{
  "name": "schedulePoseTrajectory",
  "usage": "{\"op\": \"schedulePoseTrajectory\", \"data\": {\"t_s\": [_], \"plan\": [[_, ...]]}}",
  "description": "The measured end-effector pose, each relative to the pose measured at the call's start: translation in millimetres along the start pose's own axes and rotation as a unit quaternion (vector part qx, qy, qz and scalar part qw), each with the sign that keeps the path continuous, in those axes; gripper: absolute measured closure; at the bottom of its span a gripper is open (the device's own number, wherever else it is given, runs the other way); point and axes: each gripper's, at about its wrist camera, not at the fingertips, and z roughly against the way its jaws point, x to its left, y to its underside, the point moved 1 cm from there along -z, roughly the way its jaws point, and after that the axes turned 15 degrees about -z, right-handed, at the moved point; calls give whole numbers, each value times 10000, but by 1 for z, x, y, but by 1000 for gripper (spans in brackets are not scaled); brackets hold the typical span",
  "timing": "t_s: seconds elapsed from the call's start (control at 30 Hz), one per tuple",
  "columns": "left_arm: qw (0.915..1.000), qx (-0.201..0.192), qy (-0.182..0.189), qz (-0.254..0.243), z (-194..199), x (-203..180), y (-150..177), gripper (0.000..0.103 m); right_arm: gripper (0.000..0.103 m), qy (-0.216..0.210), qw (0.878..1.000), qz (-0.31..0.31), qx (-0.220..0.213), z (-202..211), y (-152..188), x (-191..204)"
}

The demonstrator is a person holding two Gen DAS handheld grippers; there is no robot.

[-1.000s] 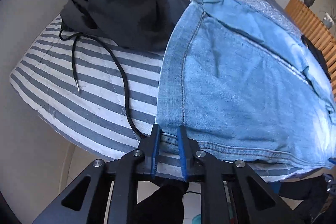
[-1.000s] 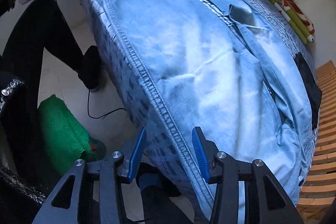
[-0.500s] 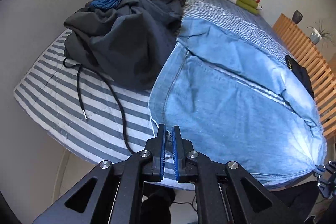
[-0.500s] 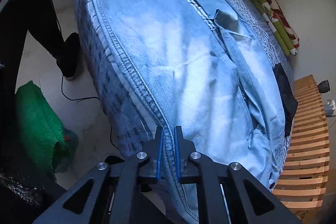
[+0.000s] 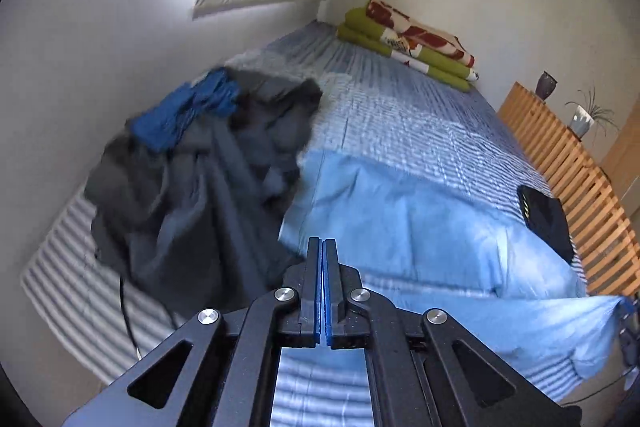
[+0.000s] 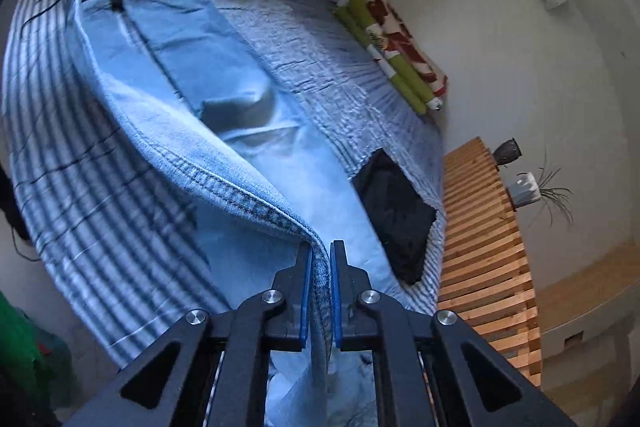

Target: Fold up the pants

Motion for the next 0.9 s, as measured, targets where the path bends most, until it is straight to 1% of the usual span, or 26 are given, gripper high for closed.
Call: {"op": "schedulePoseTrajectory", "data": {"t_s": [0.07,0.13,0.17,0.2,0.23,0.27,0.33,0.37,0.4,0.43,0.47,0.5,0.53,0.6,0.63,0.67,0.7,0.73,0.77,0.83,0.9], "plan": [[9999,-83,134,19,-17,-4,-29,103,96,78,10000,-31,-34,-20,-26,-15],[9999,10,163,-26,-45,-10,-55,103,96,54,9999,-69,72,-46,-46,-23],[9995,92,266,-124,-58,-16,-62,103,96,73,9999,-30,149,-62,-53,-23],[9984,186,486,-214,-70,-22,-66,103,96,118,9997,77,191,-78,-58,-20],[9974,311,556,-336,-81,-30,-64,103,96,189,9993,199,244,-94,-60,-14],[9958,444,586,-553,-89,-40,-58,103,96,243,9988,308,291,-105,-58,-9],[9889,914,671,-958,-107,-54,-35,102,96,263,9979,443,400,-127,-51,-2],[9858,1146,655,-1041,-116,-59,-20,99,96,207,9977,417,495,-136,-48,0],[9813,1400,729,-1098,-123,-64,-2,94,96,160,9975,391,572,-142,-42,1],[9746,1711,869,-1159,-131,-68,18,92,96,135,9972,392,617,-146,-37,3],[9693,1929,946,-1198,-137,-72,34,87,96,133,9970,403,645,-147,-31,5],[9630,2184,949,-1265,-143,-75,53,78,96,120,9967,408,686,-150,-26,7],[9594,2321,891,-1334,-146,-77,66,74,96,107,9966,394,720,-152,-23,7],[9549,2517,644,-1440,-152,-75,86,53,96,87,9962,400,763,-152,-16,8],[9561,2519,609,-1365,-154,-74,89,52,96,100,9961,428,758,-151,-14,8],[9590,2451,667,-1255,-153,-73,90,54,96,130,9960,462,748,-151,-13,9],[9626,2315,816,-1151,-149,-73,89,76,96,161,9960,482,741,-150,-11,9],[9637,2249,869,-1142,-146,-76,89,93,96,169,9960,476,737,-147,-10,10],[9649,2195,807,-1197,-143,-78,87,101,96,169,9961,459,735,-146,-10,9],[9671,2010,774,-1350,-133,-83,83,102,96,178,9965,436,698,-139,-11,8],[9715,1829,696,-1340,-119,-83,76,102,96,223,9968,432,639,-132,-11,6]]}}
